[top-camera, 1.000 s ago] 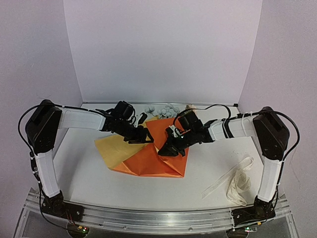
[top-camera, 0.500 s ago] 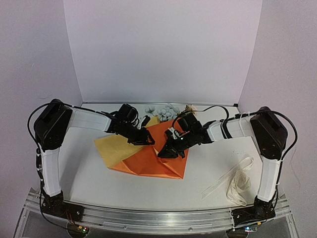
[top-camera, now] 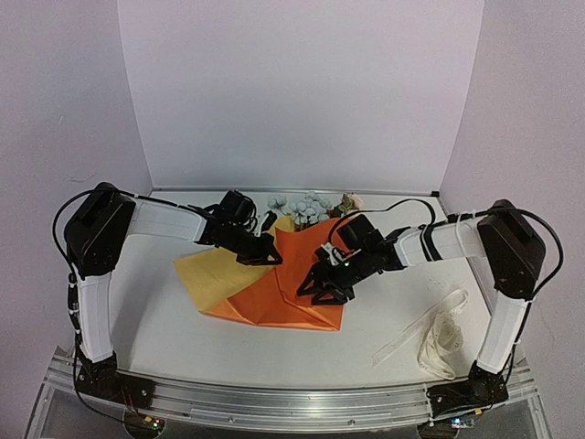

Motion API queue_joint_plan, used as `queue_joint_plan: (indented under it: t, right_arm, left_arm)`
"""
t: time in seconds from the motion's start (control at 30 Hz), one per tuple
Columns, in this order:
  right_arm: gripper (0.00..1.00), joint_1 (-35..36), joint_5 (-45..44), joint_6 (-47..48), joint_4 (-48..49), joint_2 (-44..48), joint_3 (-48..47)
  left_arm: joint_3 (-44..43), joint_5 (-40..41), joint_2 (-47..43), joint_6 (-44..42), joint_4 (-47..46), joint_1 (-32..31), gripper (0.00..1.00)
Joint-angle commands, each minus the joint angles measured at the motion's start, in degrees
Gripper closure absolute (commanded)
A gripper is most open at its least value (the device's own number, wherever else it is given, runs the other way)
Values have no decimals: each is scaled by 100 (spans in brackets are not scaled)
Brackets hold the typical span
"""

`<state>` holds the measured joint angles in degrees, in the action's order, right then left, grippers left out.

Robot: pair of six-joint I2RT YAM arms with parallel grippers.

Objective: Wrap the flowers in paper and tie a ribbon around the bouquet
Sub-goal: Fold the one-fourth-folded wrapping paper at the center of the board, then press the fold line on the 2/3-folded wrapping paper.

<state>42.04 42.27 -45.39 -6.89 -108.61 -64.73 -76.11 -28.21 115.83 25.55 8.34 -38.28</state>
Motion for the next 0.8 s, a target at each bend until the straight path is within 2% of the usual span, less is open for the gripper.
queue_joint_plan:
  t: [0.0,0.33,0.57,0.77]
  right_arm:
    - [47,-46,-383,-59,-16,697,451]
    - [68,-39,-831,-621,696,880,1398]
    - [73,-38,-1037,-1139,1517,592,1871]
    - [75,-38,-1215,-1185,1721,629,2253]
  left_arm:
    - [83,222,-311,43,-264,30,100]
    - [362,330,-443,230,-437,23,100]
    - [533,526,-514,321,-493,14,100]
    - [726,800,-613,402,-521,-61,100]
